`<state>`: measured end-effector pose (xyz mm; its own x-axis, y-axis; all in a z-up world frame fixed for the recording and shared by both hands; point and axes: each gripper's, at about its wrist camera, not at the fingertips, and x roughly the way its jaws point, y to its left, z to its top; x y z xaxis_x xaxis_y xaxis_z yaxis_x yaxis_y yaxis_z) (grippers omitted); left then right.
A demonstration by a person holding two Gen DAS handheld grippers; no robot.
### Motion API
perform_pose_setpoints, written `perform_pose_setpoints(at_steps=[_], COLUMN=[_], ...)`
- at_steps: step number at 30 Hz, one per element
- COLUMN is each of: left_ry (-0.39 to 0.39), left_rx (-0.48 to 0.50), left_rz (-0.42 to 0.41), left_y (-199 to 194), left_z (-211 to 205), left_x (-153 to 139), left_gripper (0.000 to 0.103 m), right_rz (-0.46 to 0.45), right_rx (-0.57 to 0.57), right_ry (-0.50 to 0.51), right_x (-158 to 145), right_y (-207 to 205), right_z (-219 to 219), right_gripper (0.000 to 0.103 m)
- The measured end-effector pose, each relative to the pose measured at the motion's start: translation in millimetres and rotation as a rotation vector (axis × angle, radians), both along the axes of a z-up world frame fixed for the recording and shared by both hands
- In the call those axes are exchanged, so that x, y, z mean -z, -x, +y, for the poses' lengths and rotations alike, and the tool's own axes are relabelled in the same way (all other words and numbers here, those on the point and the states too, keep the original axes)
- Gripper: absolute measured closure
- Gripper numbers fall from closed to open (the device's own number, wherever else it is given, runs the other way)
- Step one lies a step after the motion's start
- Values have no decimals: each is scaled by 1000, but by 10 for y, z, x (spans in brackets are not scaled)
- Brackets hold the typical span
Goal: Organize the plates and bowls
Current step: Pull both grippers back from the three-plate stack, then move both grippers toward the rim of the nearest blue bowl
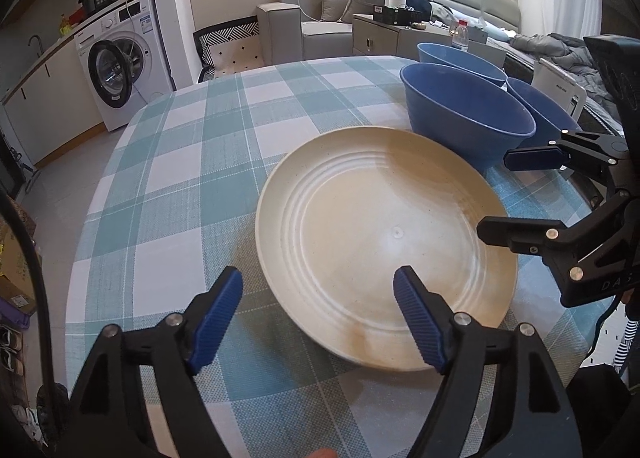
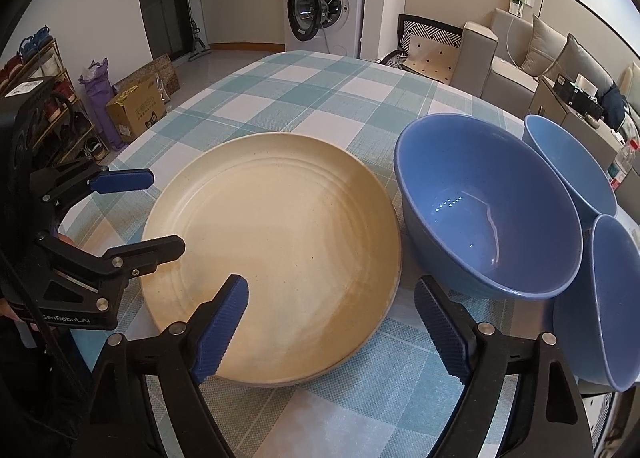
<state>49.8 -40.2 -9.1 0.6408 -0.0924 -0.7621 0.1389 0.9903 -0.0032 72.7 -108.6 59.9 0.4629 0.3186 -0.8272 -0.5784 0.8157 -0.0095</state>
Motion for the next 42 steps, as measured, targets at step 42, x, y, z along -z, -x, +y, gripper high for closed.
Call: perform_pose_setpoints(at_steps=[42], left_ry=[115], left_rx=[46], left_rz=[-112], left_y=[-123], left_z=[-237], left_x=[-409], left_gripper=[0], right_rz=[-91], right_rx=[82], right_ry=[-105], right_x=[-401], right_y=[31], right_z=[-564], right_gripper=[1])
